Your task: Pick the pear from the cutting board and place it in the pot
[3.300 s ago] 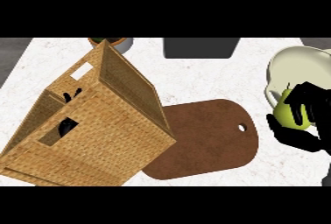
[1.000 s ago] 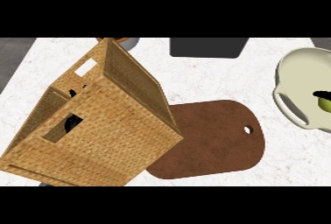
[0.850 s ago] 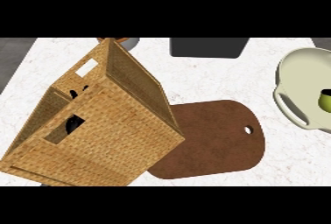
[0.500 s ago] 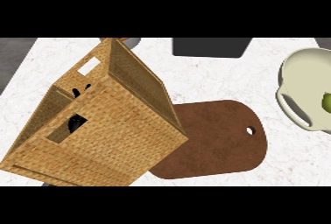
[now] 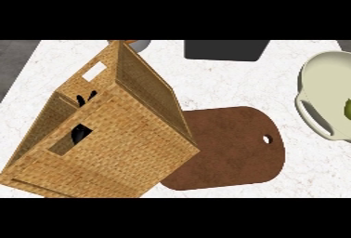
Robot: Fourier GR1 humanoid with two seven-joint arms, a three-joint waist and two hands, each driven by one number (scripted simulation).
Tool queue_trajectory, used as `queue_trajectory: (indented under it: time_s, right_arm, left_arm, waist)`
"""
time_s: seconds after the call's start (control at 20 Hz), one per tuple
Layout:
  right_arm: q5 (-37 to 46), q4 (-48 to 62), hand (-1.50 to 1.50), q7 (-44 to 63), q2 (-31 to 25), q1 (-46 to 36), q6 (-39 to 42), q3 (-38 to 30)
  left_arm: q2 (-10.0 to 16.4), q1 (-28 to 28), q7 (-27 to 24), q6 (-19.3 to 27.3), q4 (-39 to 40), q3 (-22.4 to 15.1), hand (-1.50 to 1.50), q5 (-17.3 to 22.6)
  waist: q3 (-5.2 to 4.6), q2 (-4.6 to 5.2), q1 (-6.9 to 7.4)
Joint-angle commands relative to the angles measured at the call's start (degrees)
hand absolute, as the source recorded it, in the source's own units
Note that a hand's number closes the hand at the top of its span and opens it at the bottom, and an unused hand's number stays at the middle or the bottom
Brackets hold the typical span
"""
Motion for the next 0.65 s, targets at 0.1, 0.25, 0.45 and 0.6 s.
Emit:
queue_trajectory:
  time_s: [0.1,0.25,0.45,0.6]
  right_arm:
    - [-1.4,0.2,-1.50,-0.3,-1.8,0.8,0.2,-1.5]
    - [-2.5,0.6,-1.50,-0.3,-2.5,1.8,-0.4,-2.8]
    - [-5.3,1.1,-1.50,0.6,-5.7,2.8,1.4,-5.9]
    - [-6.0,1.6,-1.50,-0.7,-4.2,5.1,0.5,-6.7]
  left_arm:
    - [-0.1,-1.7,0.2,-0.2,1.3,0.3,0.00,0.2]
    - [-0.3,0.2,-1.1,-0.4,1.2,-0.2,0.00,0.0]
    - [-0.2,-0.4,-1.5,-0.7,1.6,0.6,0.00,0.7]
    - [-0.4,-0.9,0.1,0.0,0.9,0.3,0.00,0.3]
  waist:
    - [0.12,0.40,0.31]
    - [0.08,0.11,0.37]
    - [0.19,0.28,-0.29]
    - [0.35,0.35,-0.29]
